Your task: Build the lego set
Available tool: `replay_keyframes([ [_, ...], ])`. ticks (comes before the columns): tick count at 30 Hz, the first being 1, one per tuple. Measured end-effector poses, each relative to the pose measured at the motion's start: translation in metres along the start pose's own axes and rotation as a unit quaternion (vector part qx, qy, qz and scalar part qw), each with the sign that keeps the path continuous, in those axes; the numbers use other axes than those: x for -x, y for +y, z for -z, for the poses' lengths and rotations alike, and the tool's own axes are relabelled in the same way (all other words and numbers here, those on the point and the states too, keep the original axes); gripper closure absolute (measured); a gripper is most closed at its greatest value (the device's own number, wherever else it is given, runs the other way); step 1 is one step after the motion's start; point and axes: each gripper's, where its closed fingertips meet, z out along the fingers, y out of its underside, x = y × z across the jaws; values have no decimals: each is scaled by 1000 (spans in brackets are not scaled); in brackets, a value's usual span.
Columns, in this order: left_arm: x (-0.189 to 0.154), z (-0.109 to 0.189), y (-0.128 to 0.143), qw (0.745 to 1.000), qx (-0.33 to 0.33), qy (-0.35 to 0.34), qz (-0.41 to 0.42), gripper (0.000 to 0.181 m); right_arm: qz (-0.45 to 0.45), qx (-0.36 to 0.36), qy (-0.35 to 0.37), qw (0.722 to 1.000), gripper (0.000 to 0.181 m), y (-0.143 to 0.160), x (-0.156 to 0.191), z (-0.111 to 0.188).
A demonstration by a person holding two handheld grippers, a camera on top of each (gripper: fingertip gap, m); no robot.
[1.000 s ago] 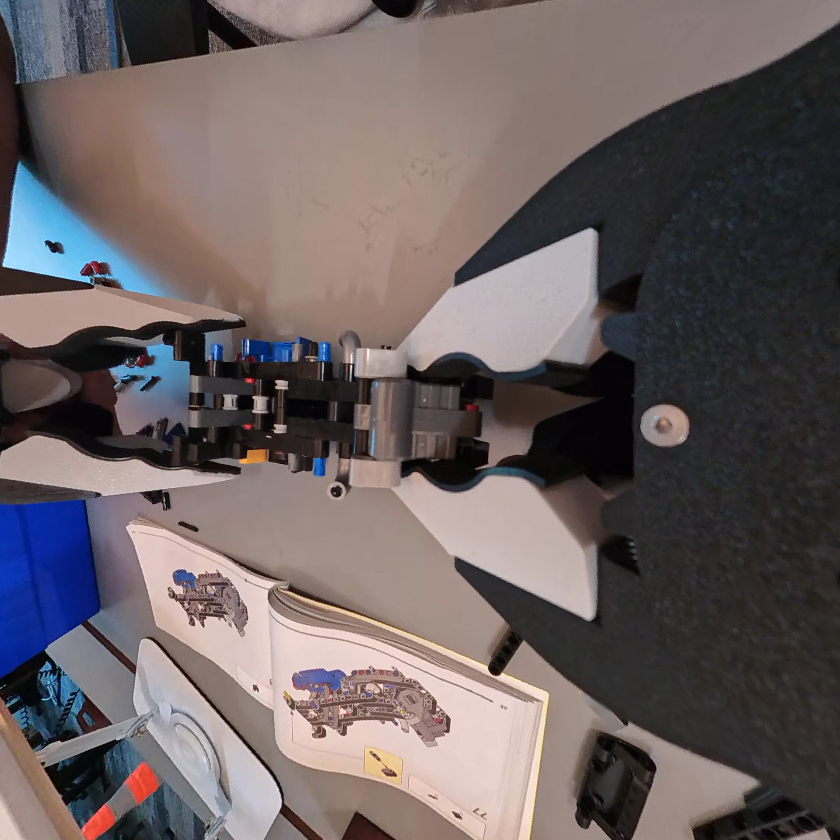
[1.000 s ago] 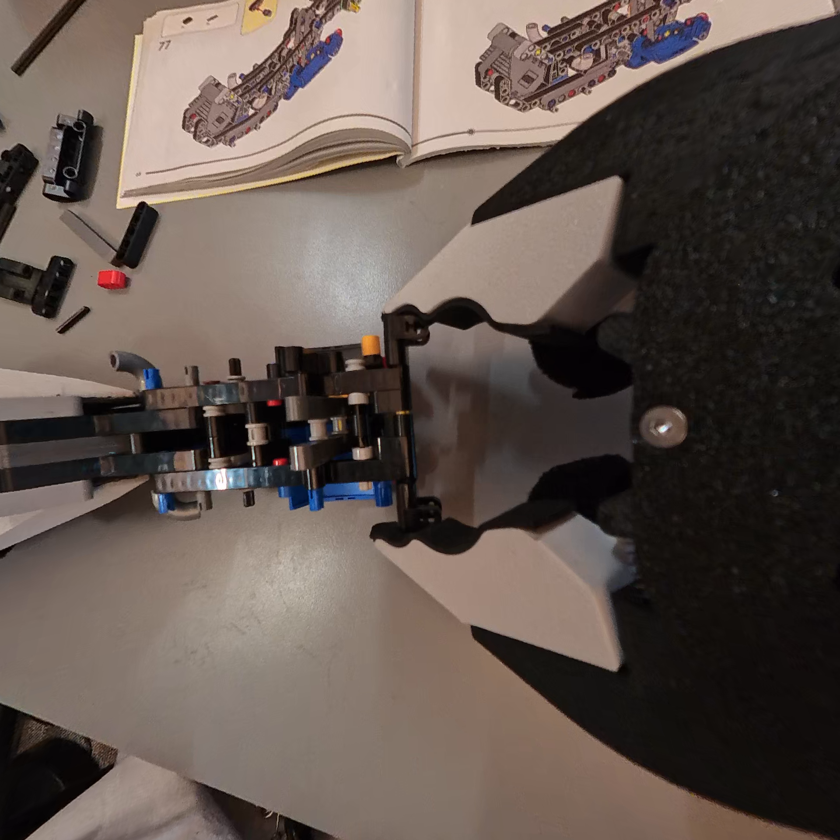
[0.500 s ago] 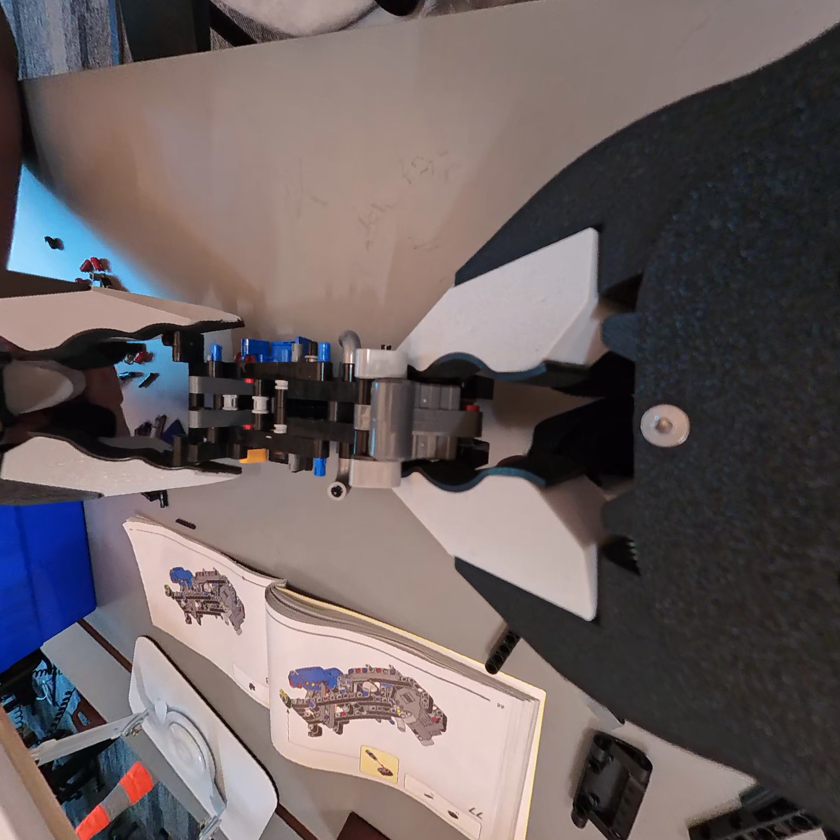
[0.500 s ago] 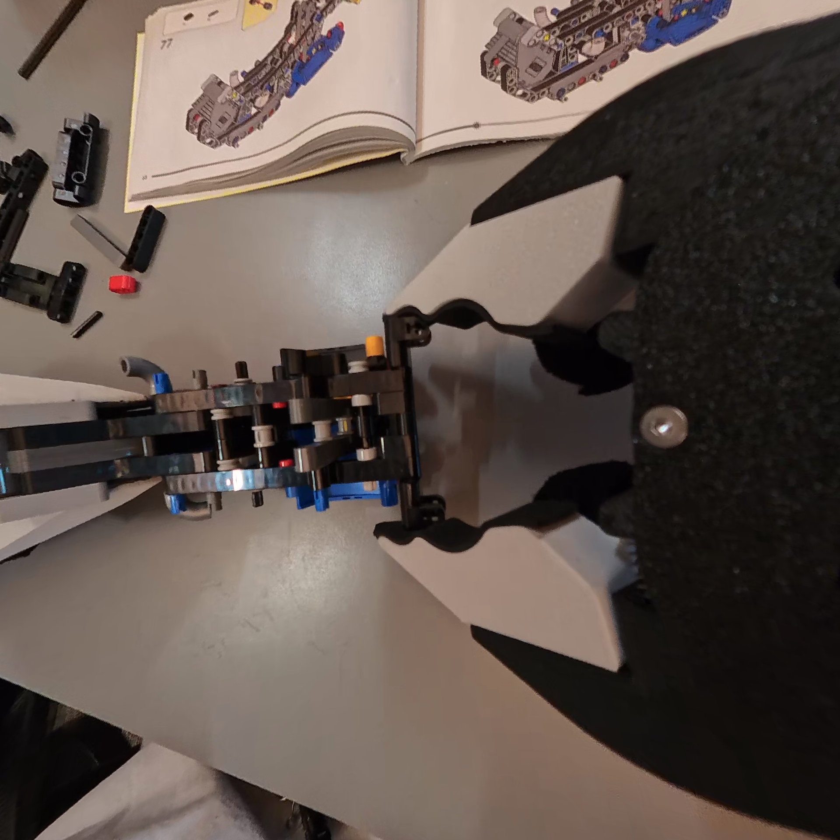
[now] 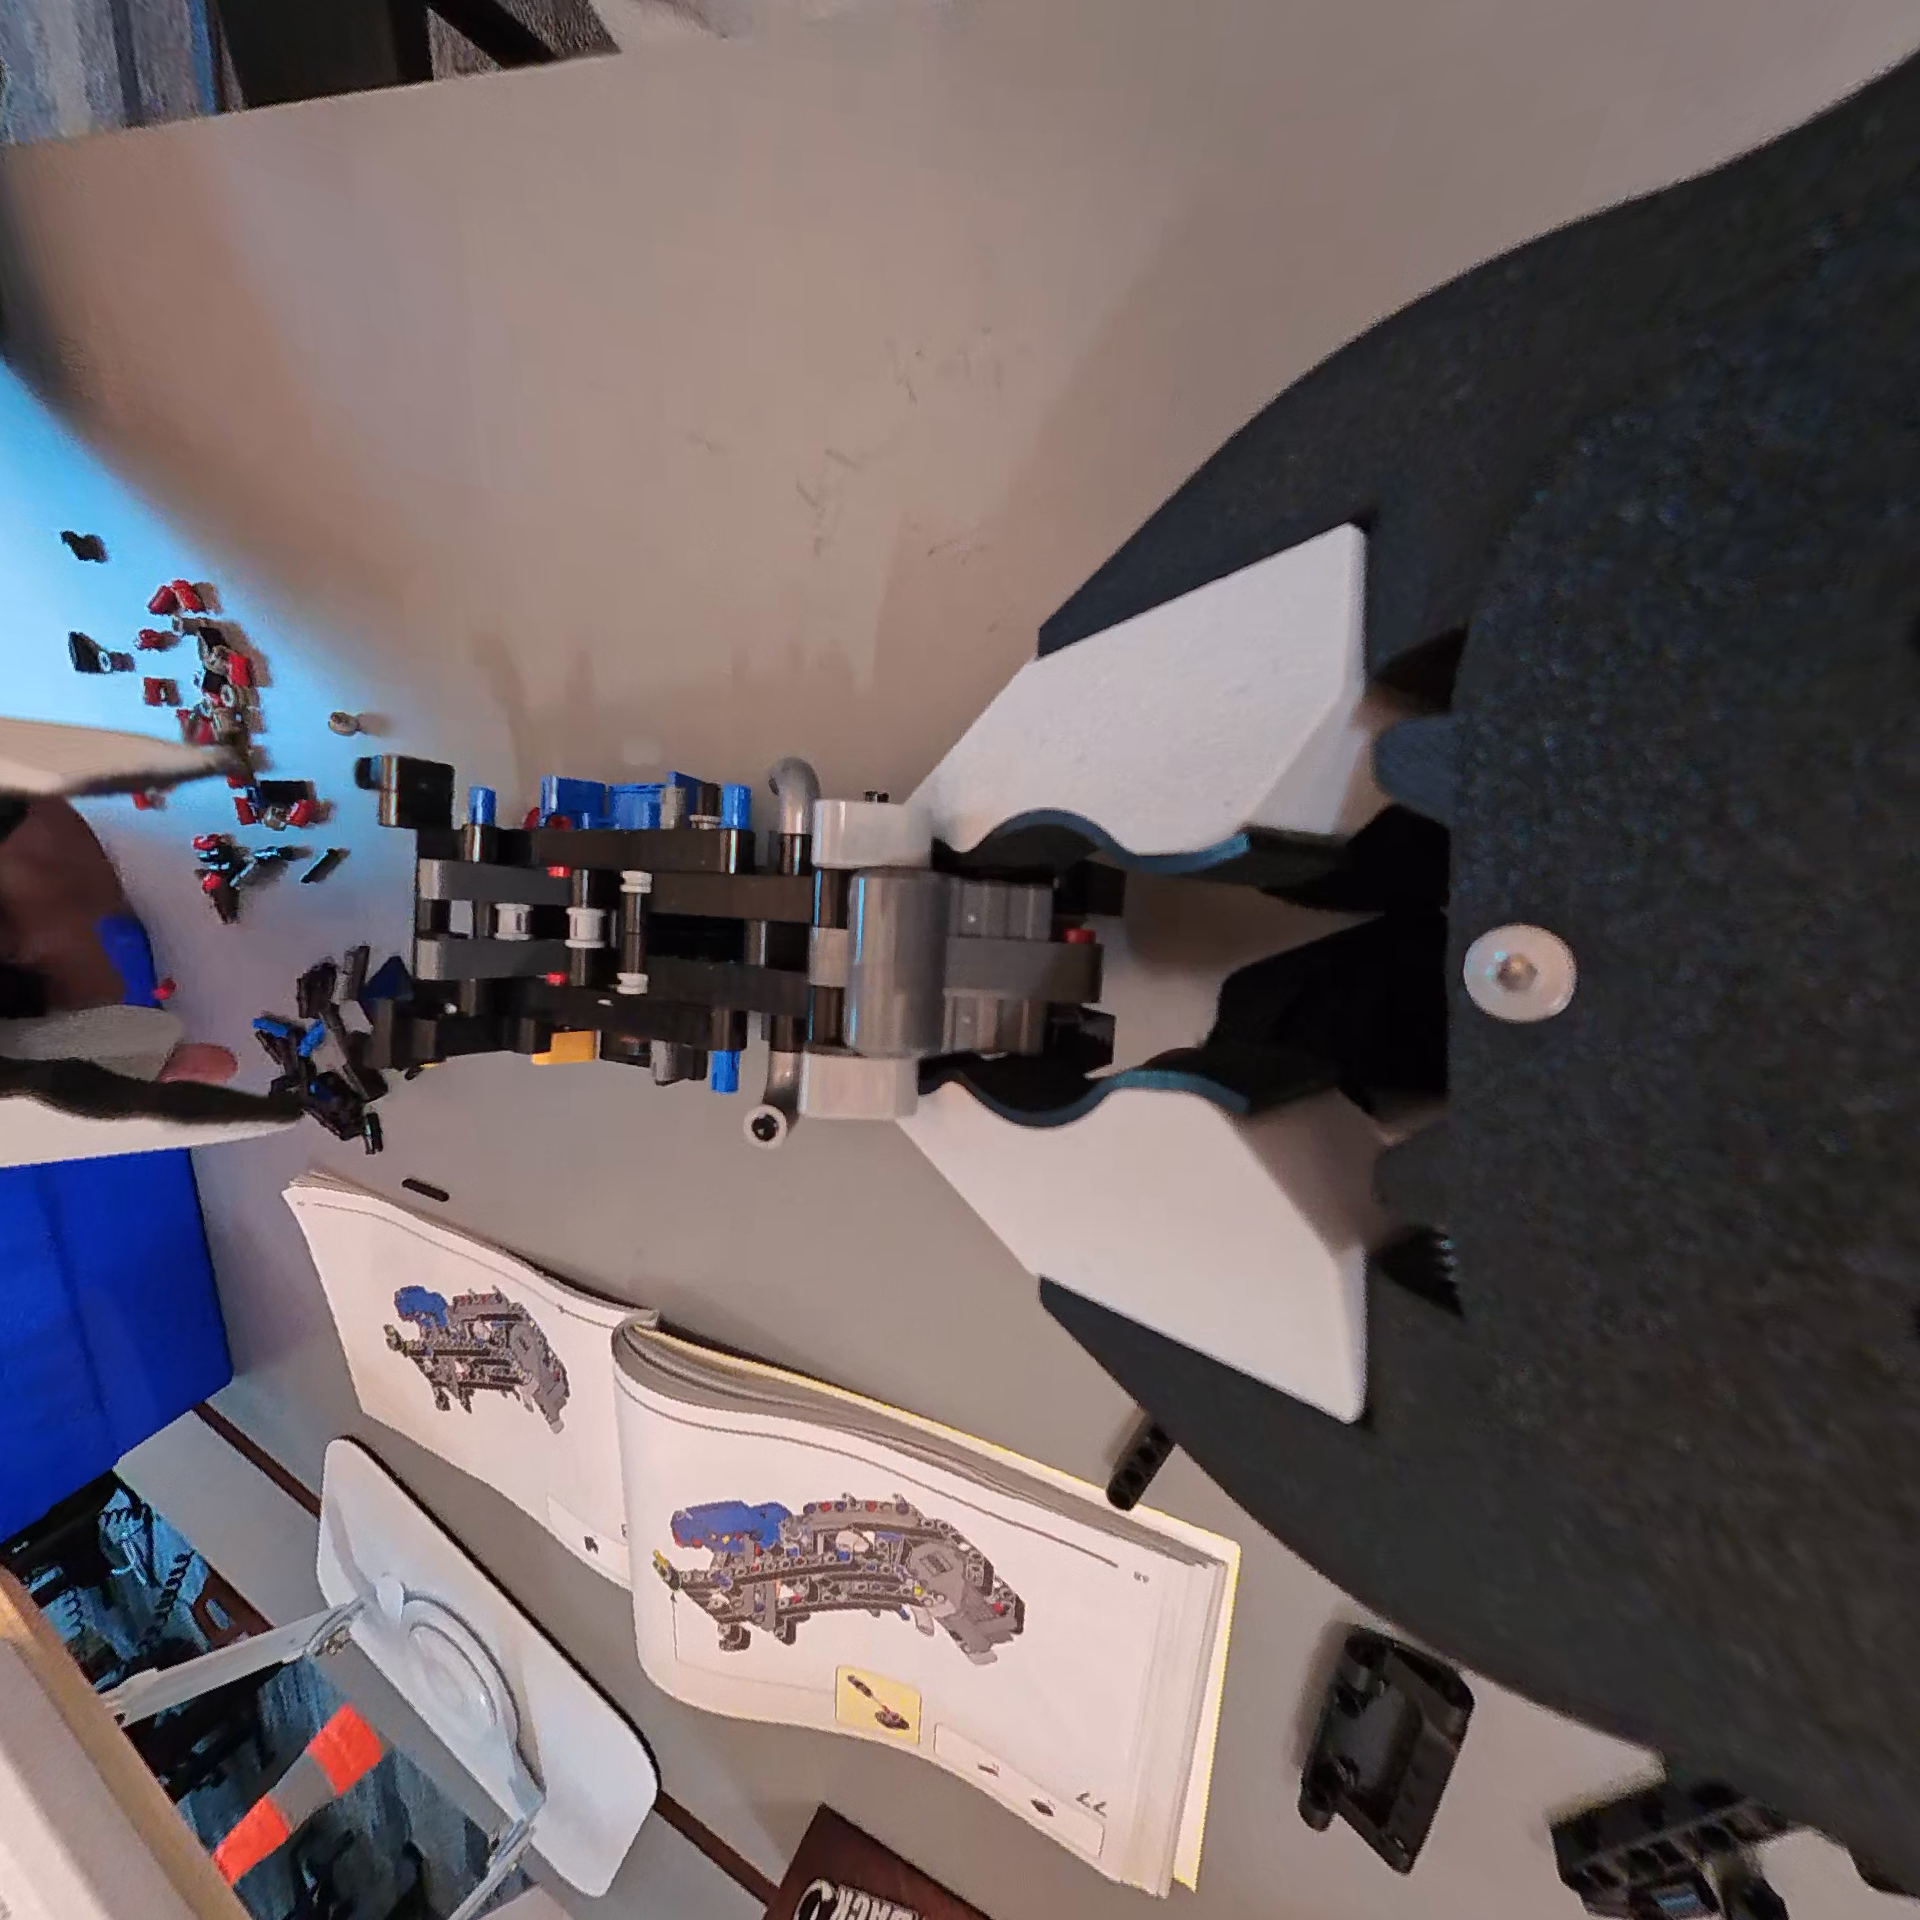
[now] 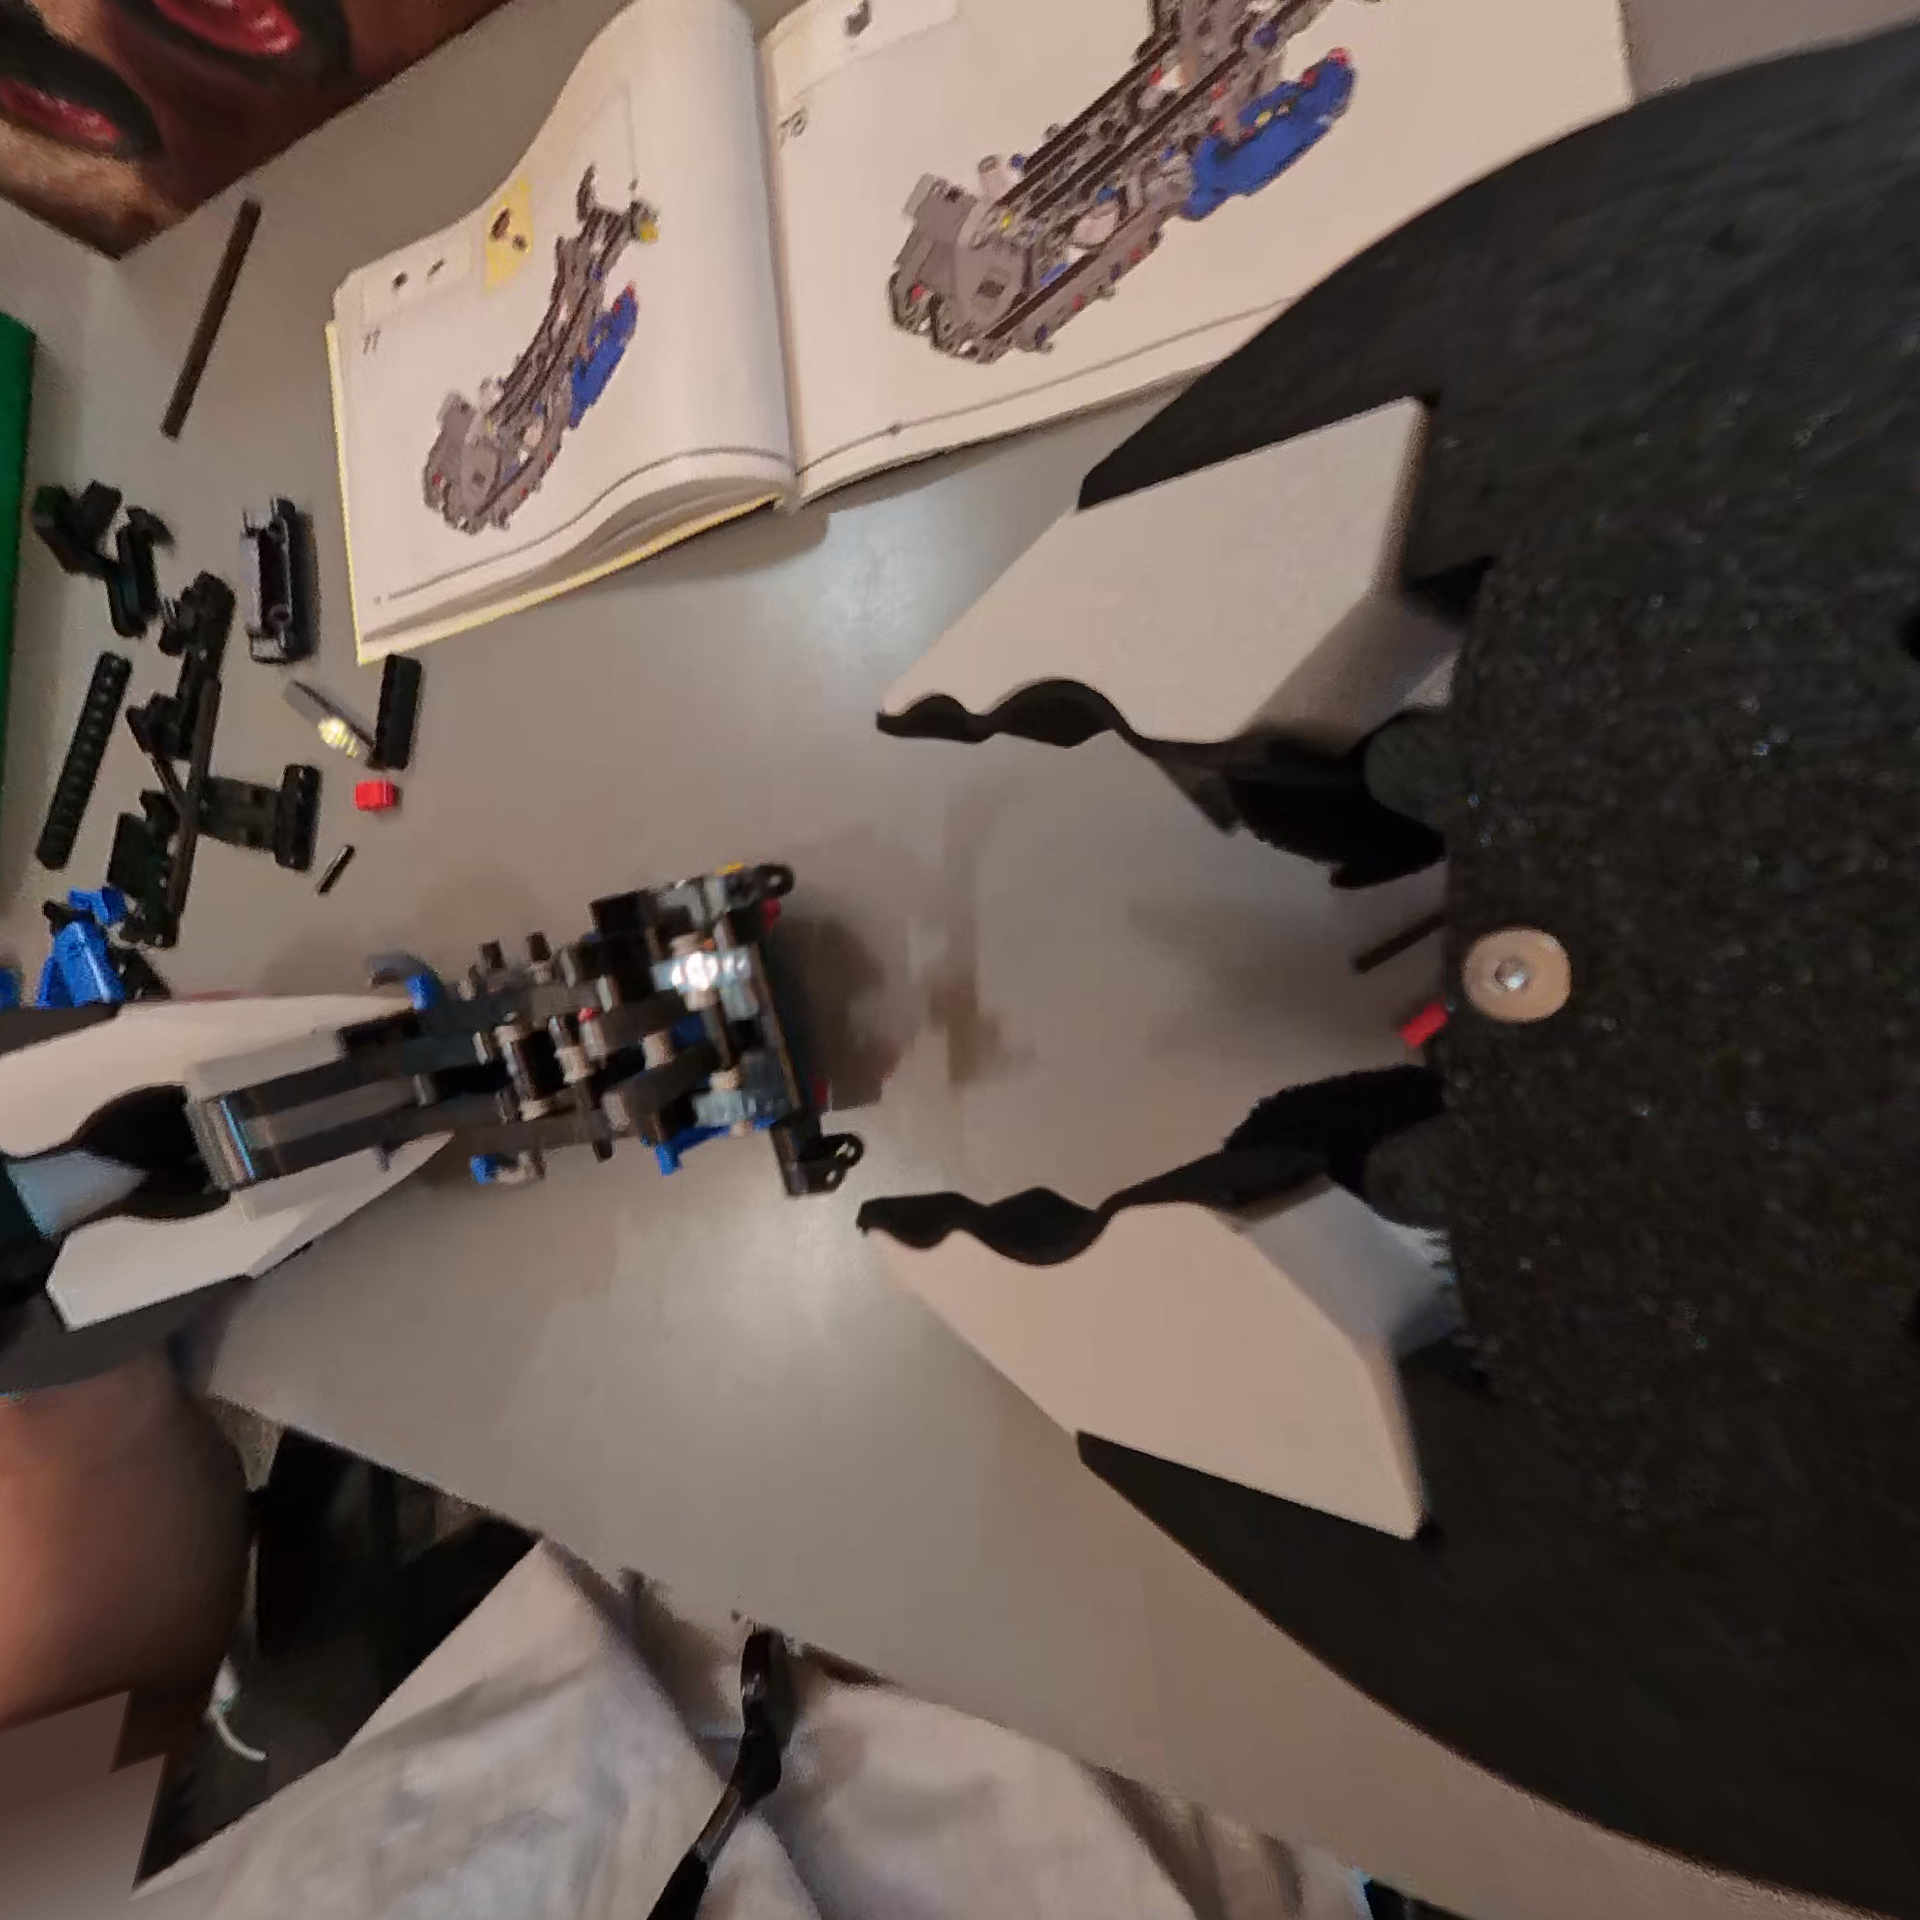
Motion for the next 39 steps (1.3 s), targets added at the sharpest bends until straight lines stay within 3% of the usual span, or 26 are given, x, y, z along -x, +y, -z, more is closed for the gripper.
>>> replay_keyframes([
  [5,0,2,1,1000,2,-2,-1,153,-31,24,44,998,99,28,-25,5],
  [12,0,2,1,1000,5,-13,5,153,-70,-8,127,989,100,27,-62,15],
  [15,1,1,1,1000,4,-14,12,153,-72,-22,98,992,102,19,-52,12],
  [19,0,1,0,1000,2,-14,9,153,-1,-25,17,1000,96,4,-5,3],
  [24,0,1,1,1000,1,-4,21,154,89,45,69,993,76,12,5,-27],
  [31,-1,0,1,1000,-1,3,24,154,98,24,86,991,84,8,0,-52],
  [39,-6,-1,-1,1000,-3,14,14,154,139,18,83,987,96,0,9,-54],
])
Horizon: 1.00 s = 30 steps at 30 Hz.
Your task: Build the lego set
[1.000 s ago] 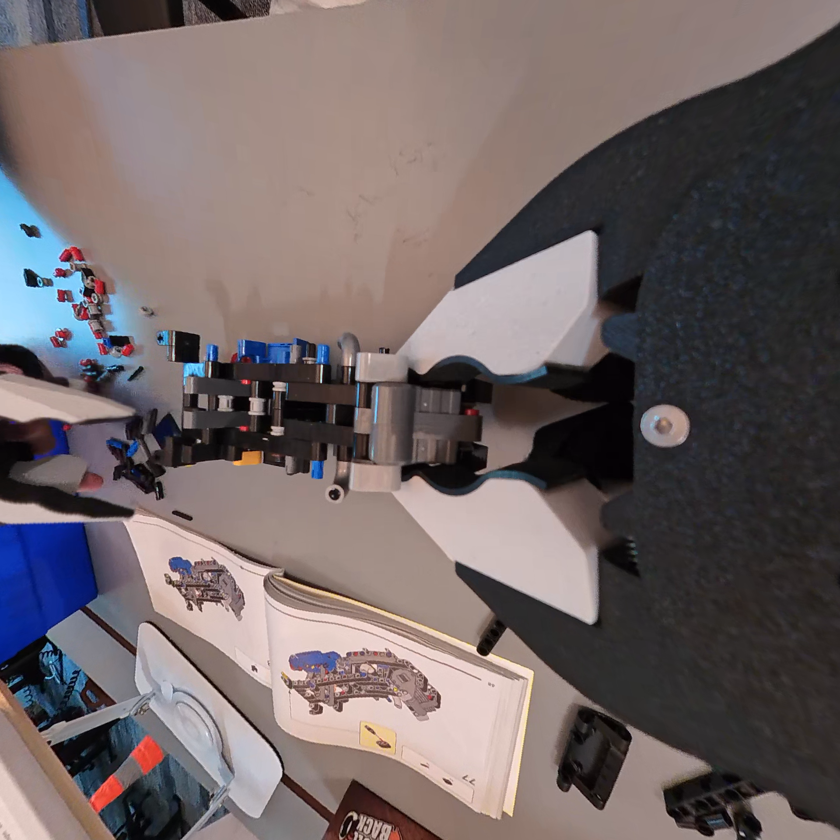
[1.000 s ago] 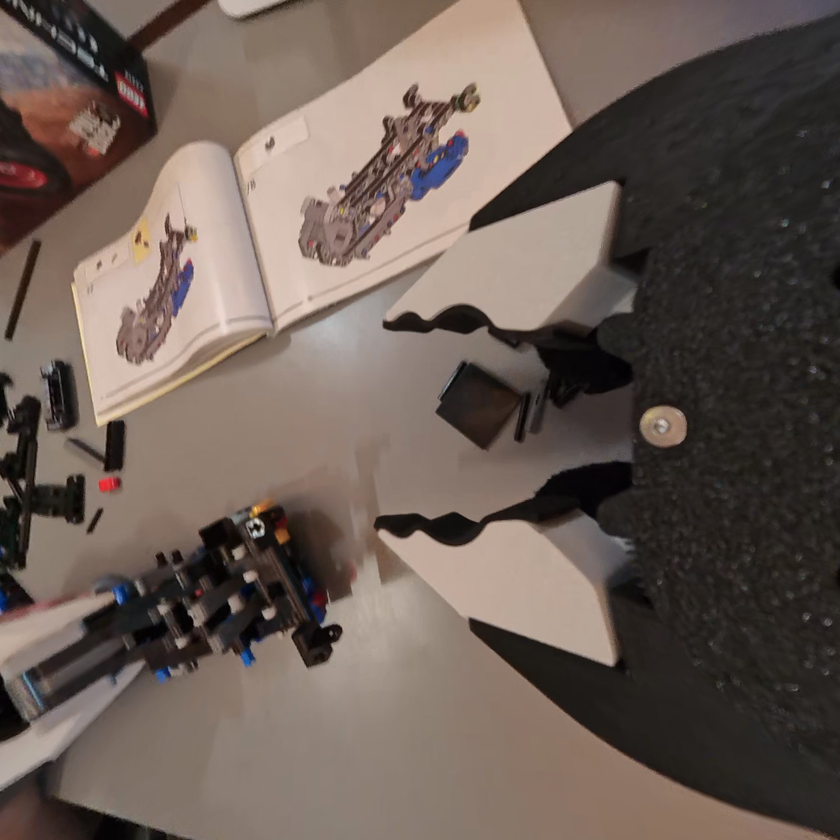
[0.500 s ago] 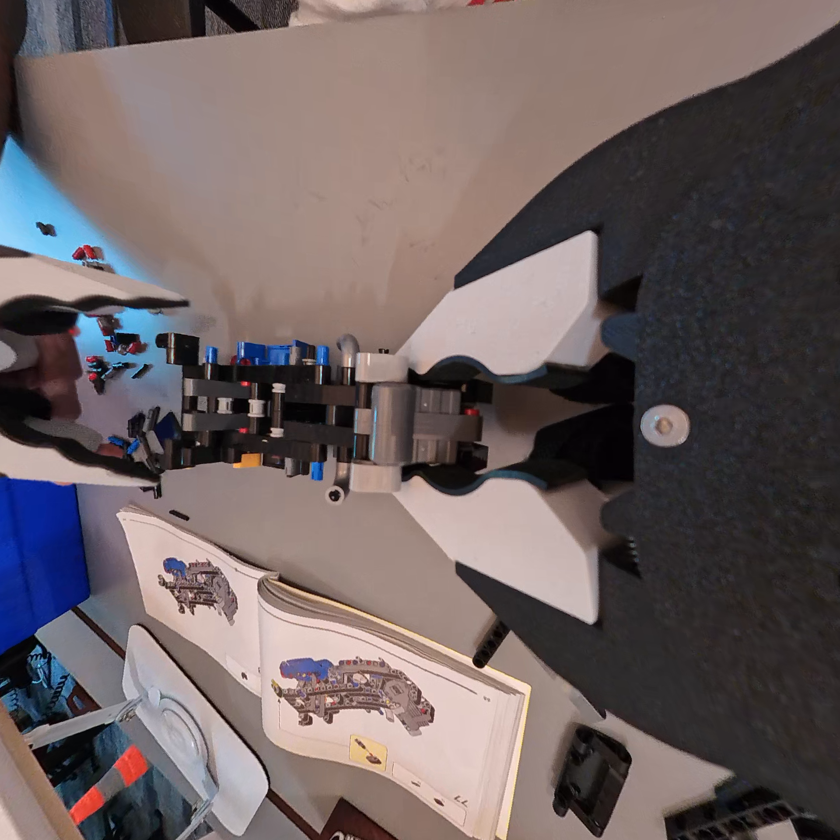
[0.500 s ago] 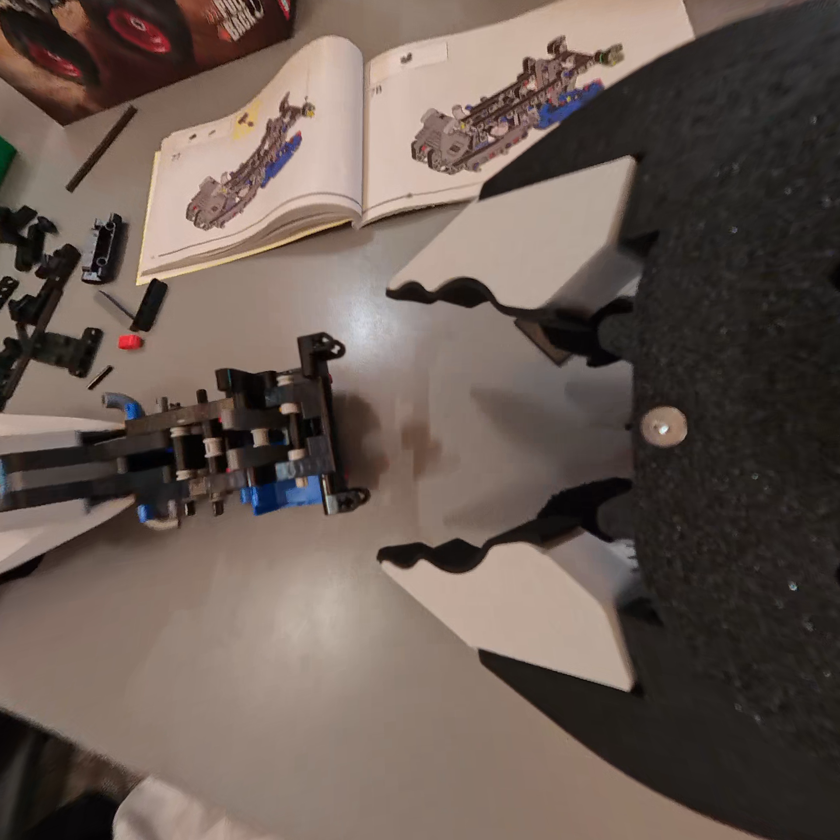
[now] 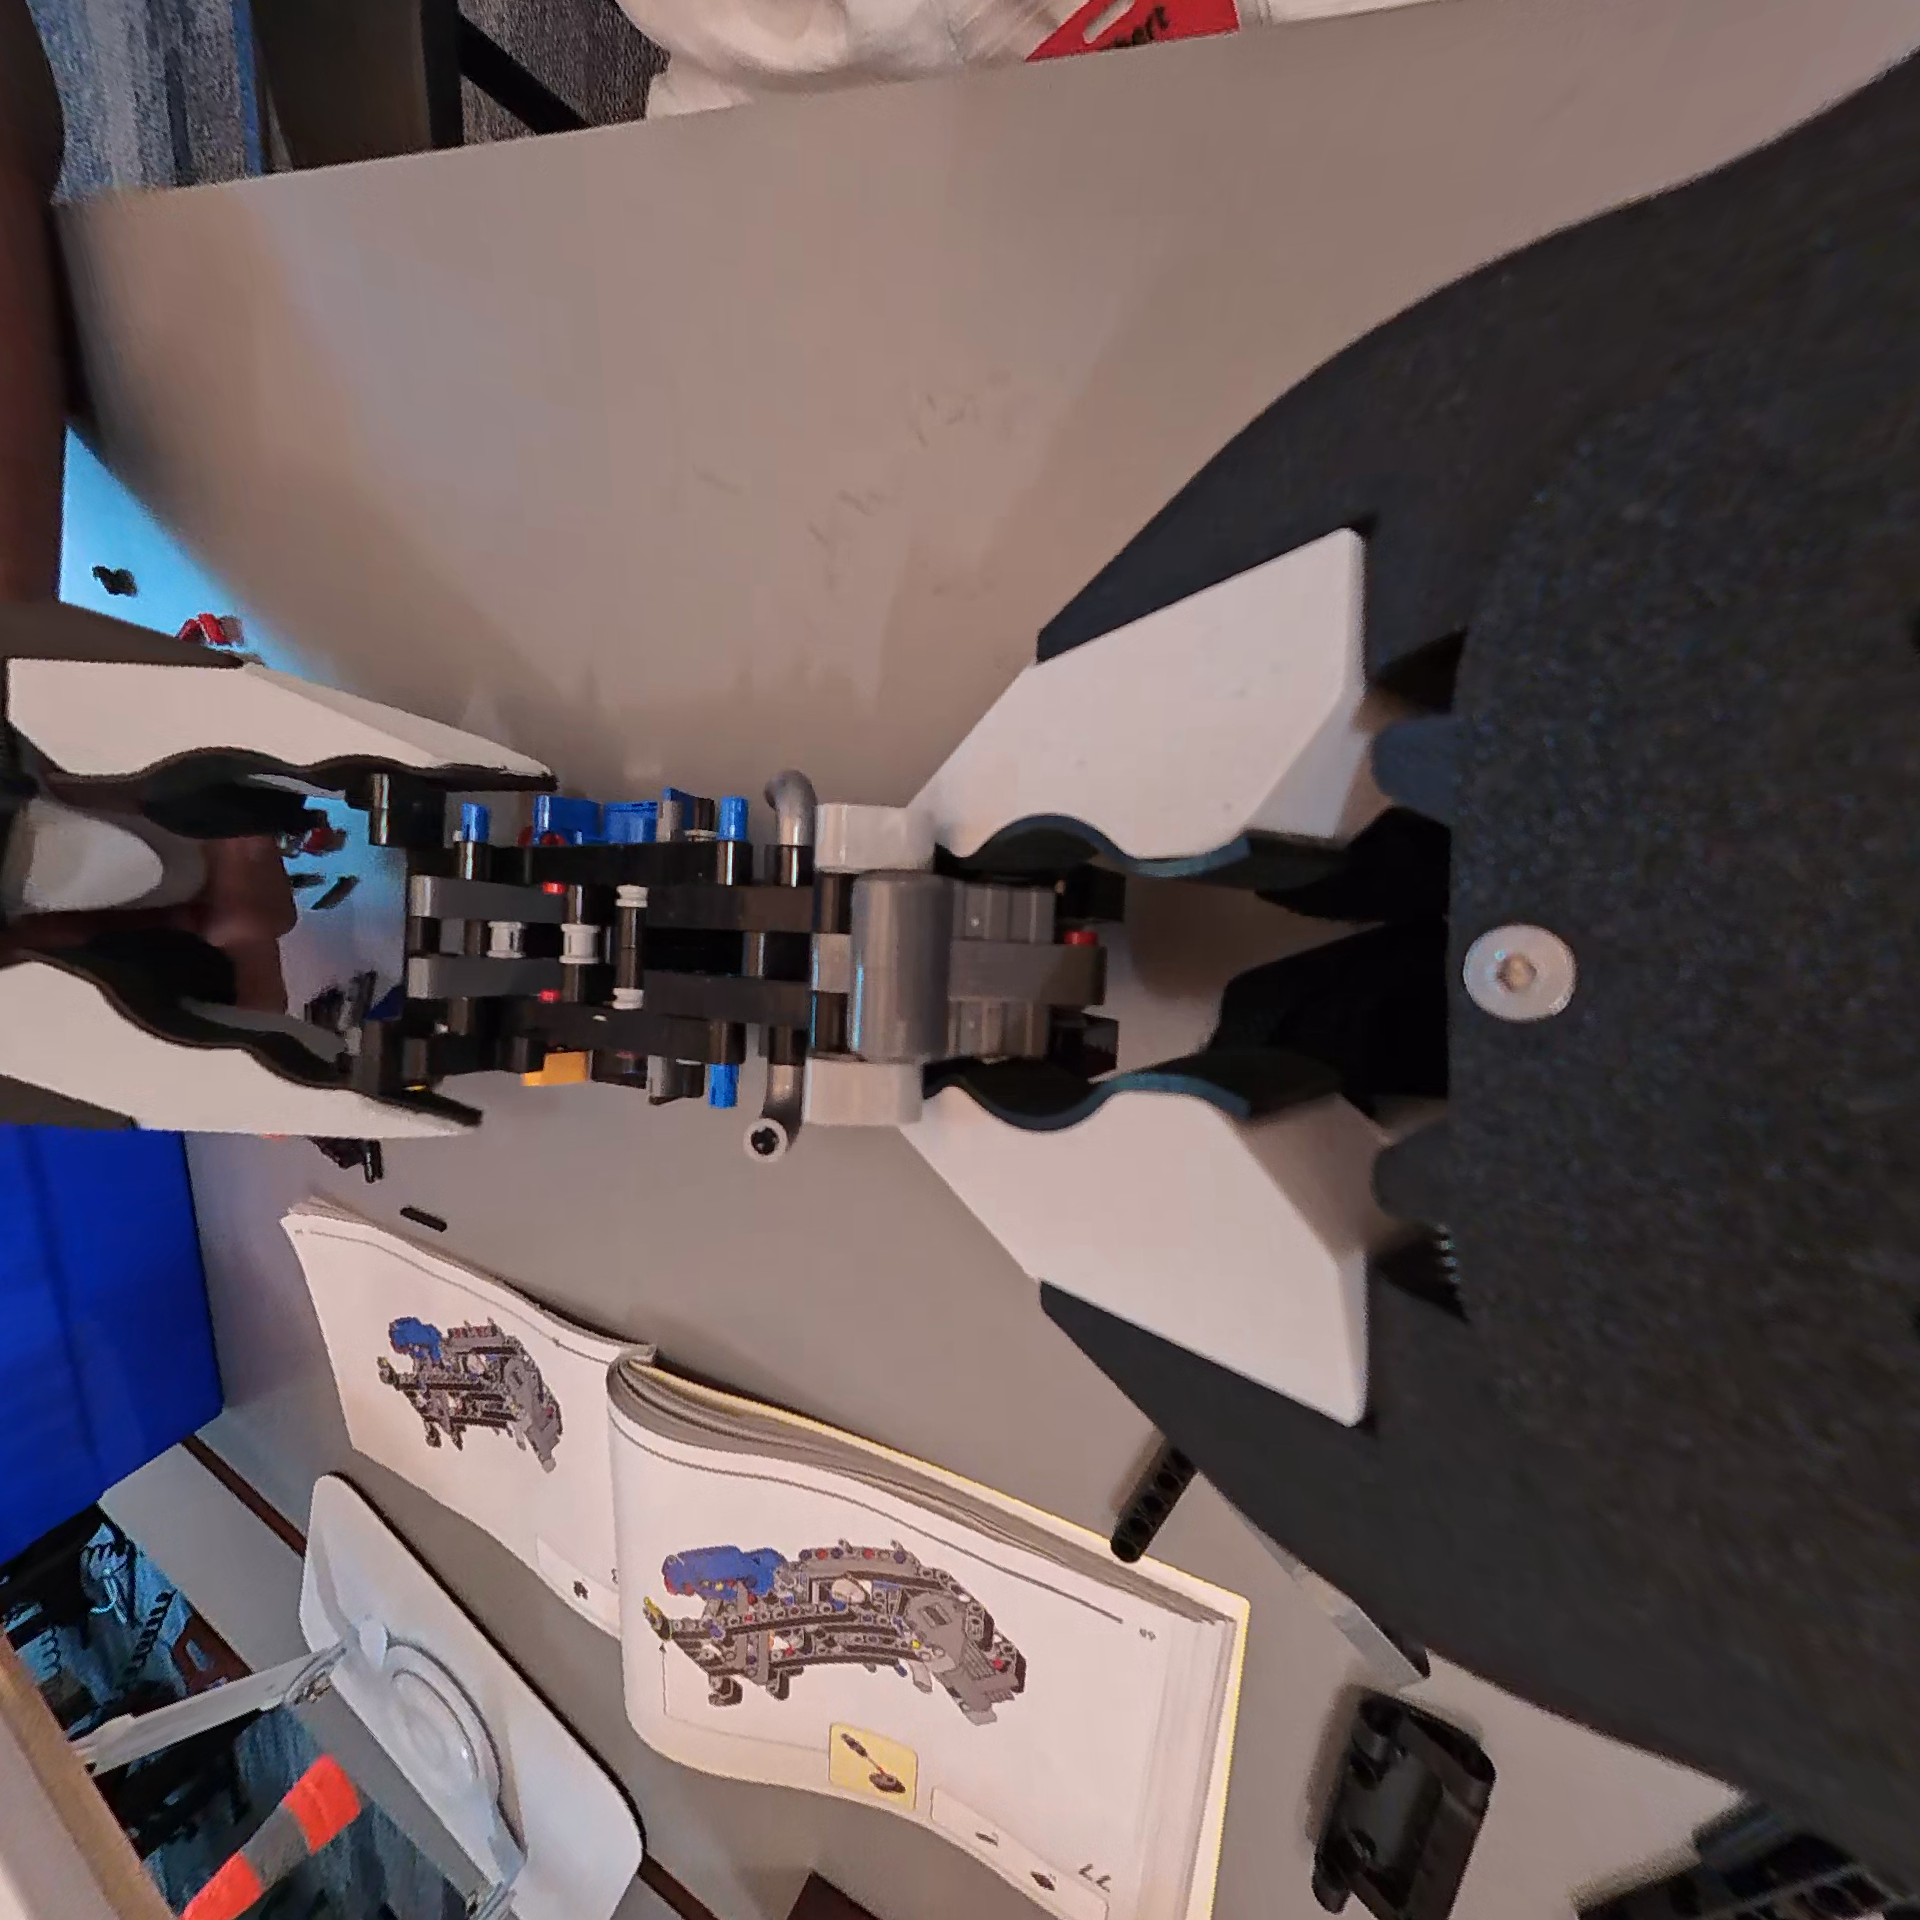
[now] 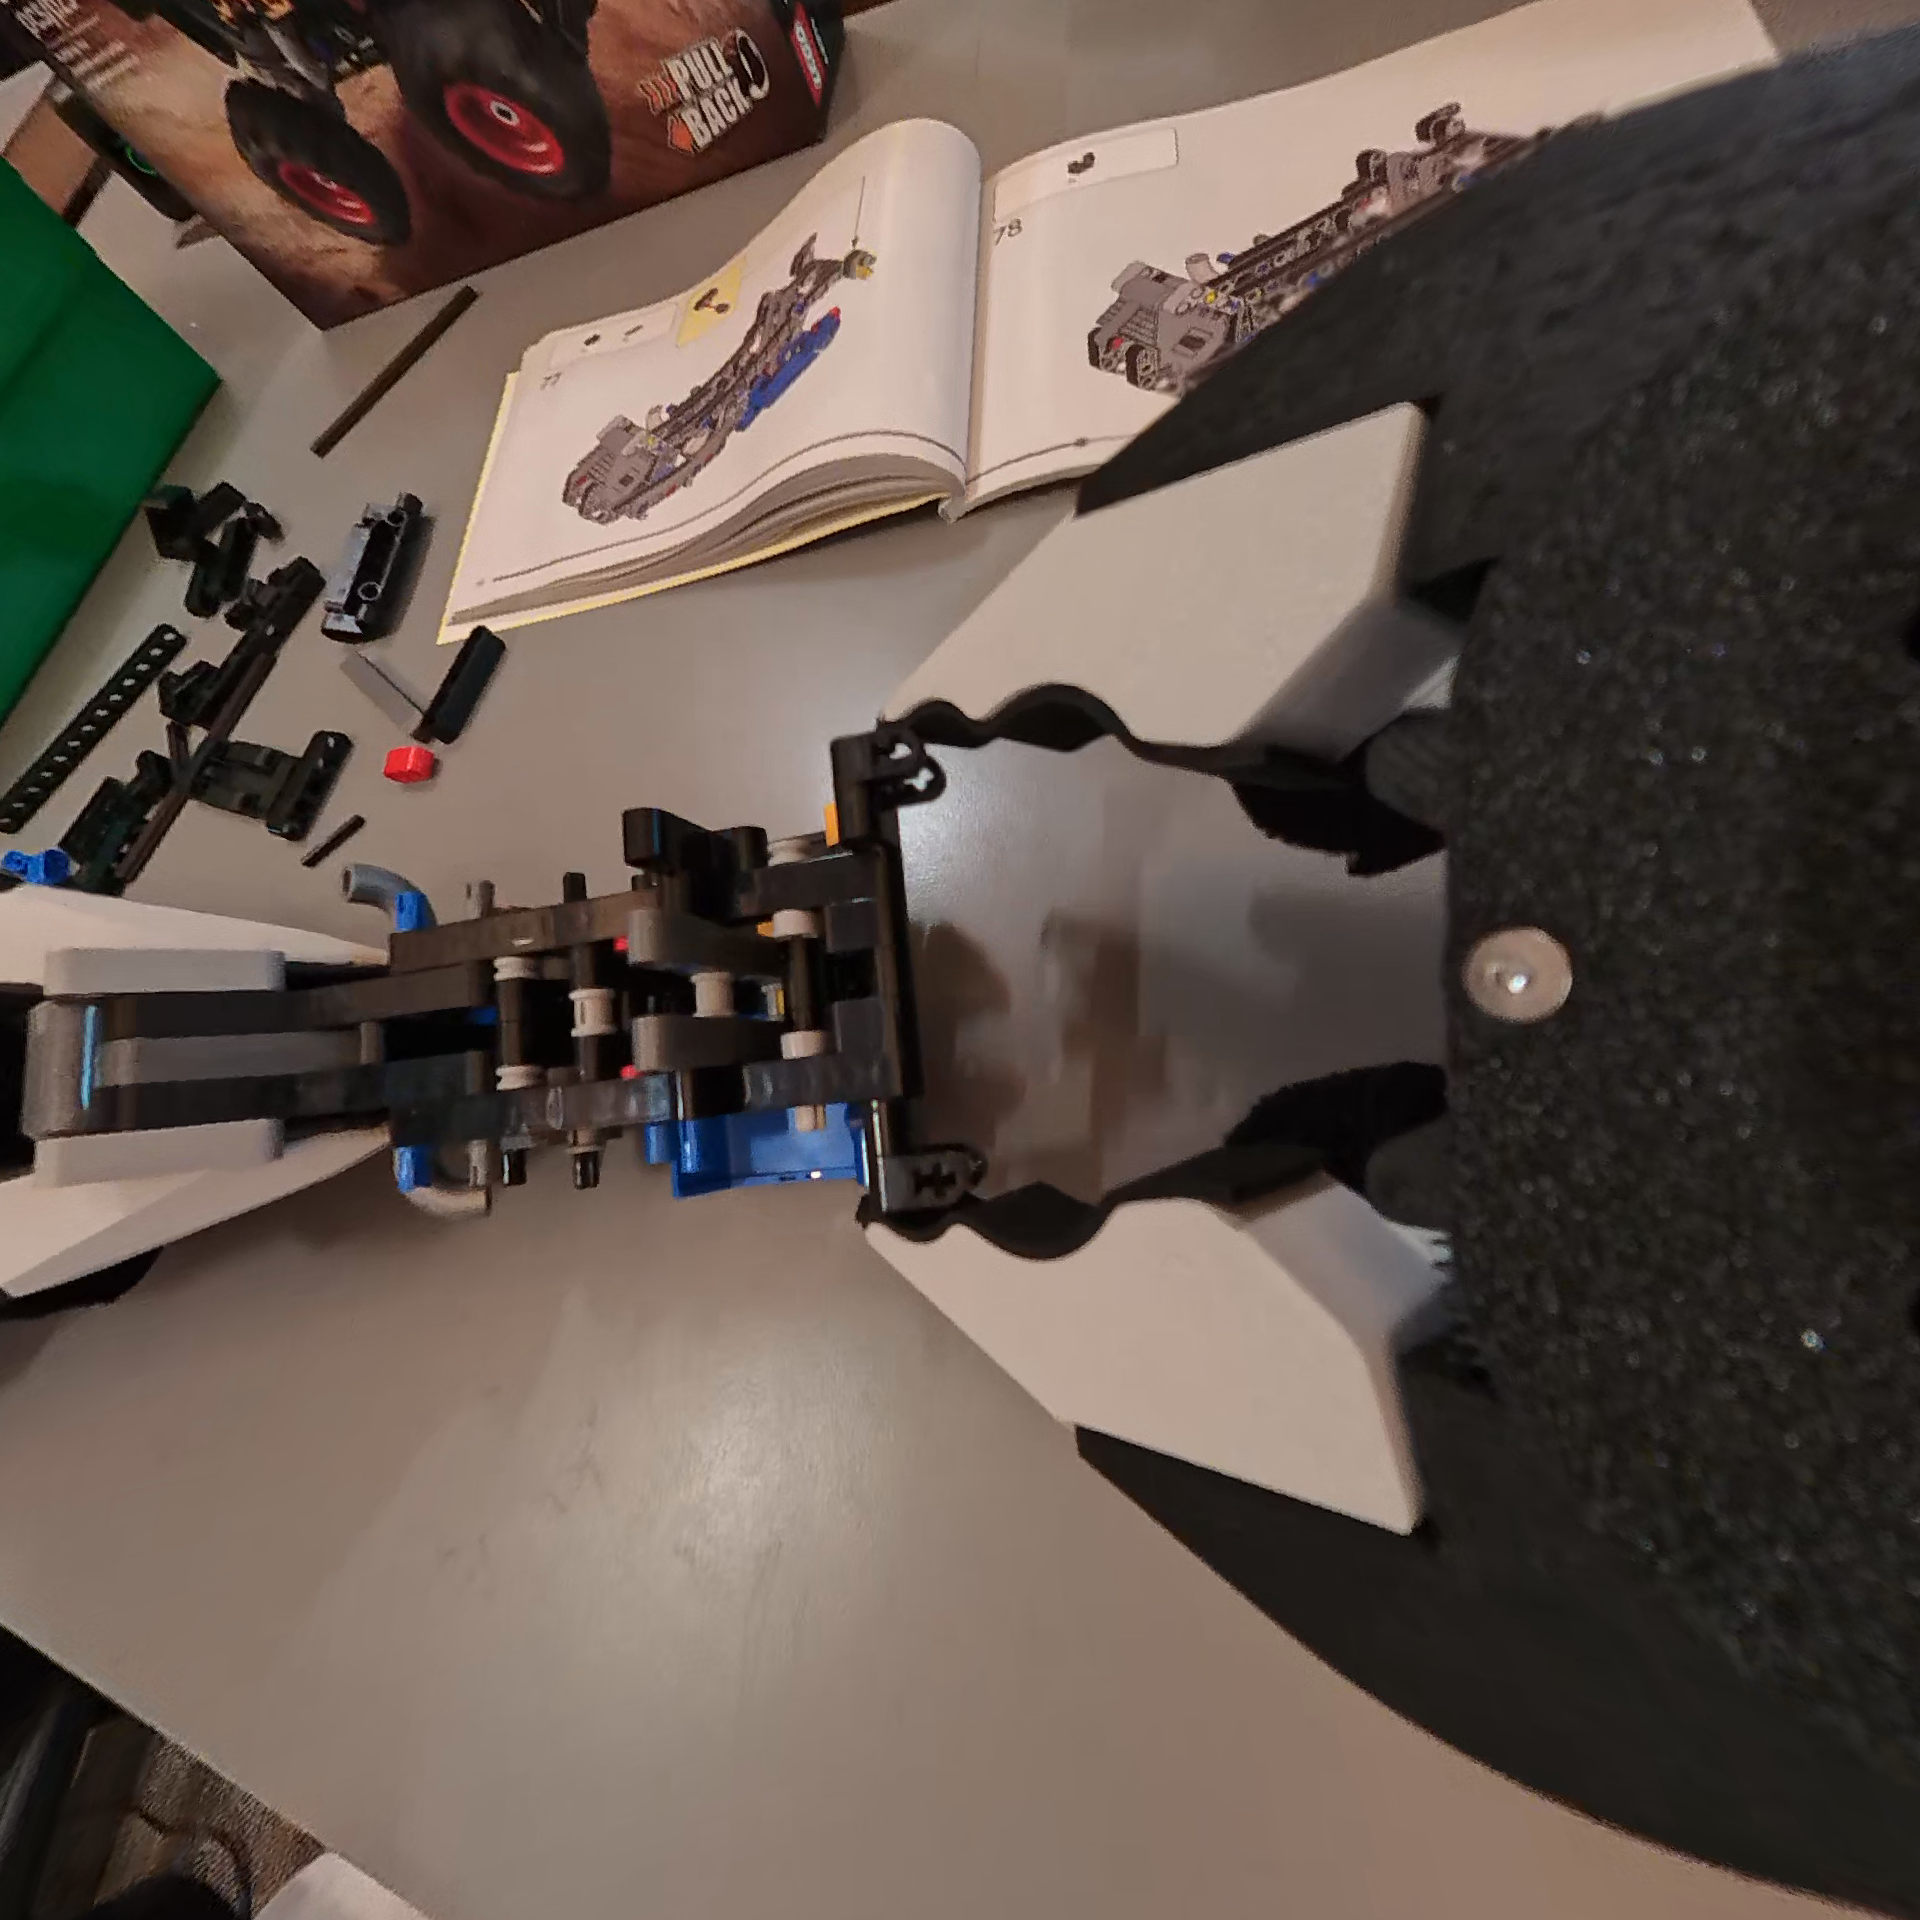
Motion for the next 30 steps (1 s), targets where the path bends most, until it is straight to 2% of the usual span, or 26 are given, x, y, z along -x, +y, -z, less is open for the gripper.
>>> replay_keyframes([
  [9,-3,0,2,1000,5,3,-18,155,32,-47,9,998,97,-11,4,6],
  [12,-3,0,2,1000,4,2,-26,155,19,-82,-1,996,97,-13,6,5],
  [15,-5,0,0,1000,1,8,-26,155,-1,-88,-22,996,97,-10,9,4],
  [22,-4,2,1,1000,4,9,-18,155,-8,-29,-24,999,99,-2,8,-2],
  [28,-2,1,1,1000,10,11,3,155,-50,-26,-45,997,98,1,6,-3],
  [30,-1,0,1,1000,10,9,5,155,-60,-23,-54,996,92,4,7,-1],
])
